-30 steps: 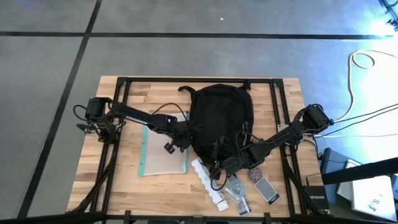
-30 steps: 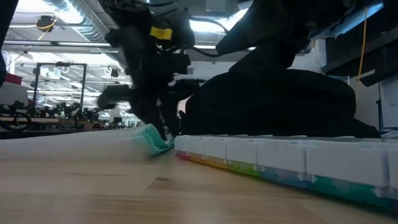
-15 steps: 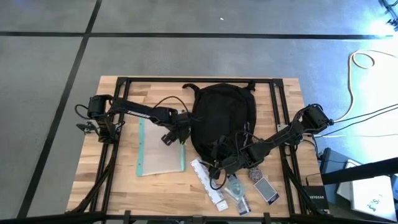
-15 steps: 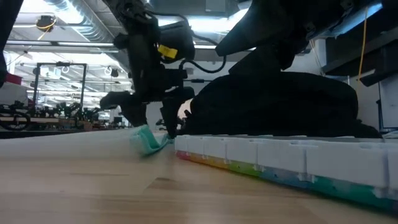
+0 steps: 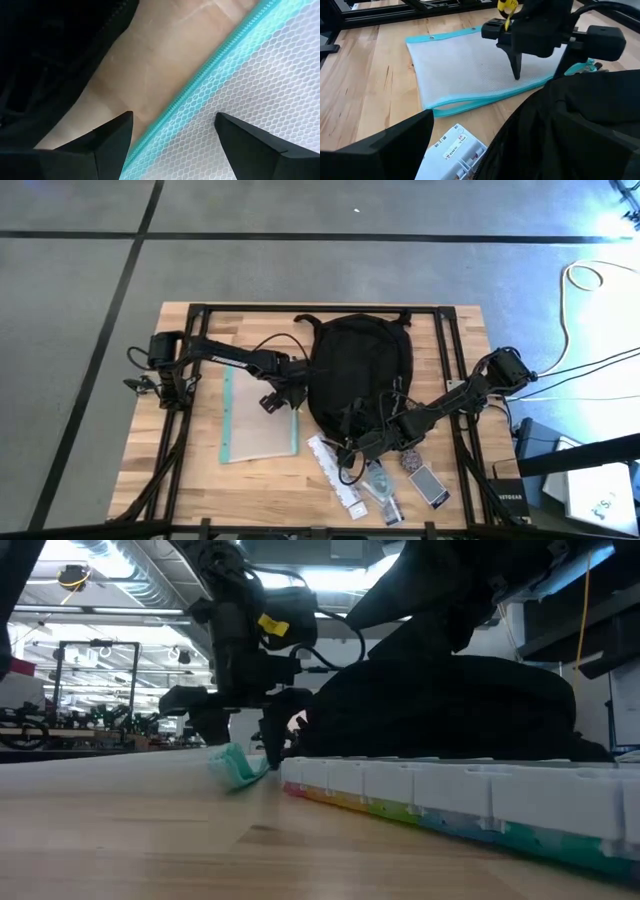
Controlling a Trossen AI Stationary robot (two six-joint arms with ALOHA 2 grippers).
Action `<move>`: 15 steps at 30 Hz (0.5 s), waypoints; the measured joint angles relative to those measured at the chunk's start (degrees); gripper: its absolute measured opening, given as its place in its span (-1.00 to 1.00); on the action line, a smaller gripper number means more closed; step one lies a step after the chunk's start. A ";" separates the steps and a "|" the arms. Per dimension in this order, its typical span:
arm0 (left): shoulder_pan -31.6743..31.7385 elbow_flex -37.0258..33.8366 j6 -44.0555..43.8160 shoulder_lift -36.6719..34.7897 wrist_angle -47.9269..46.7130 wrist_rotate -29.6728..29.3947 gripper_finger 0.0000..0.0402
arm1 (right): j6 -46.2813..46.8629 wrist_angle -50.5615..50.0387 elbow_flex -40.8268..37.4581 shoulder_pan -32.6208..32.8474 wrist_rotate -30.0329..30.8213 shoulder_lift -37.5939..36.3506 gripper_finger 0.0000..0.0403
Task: Unpack backpack
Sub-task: Open the transparent zipper bag
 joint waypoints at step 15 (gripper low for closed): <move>-0.23 -0.09 0.35 -0.12 -2.79 -2.12 0.04 | 0.11 0.50 -0.22 0.02 -0.02 0.52 0.94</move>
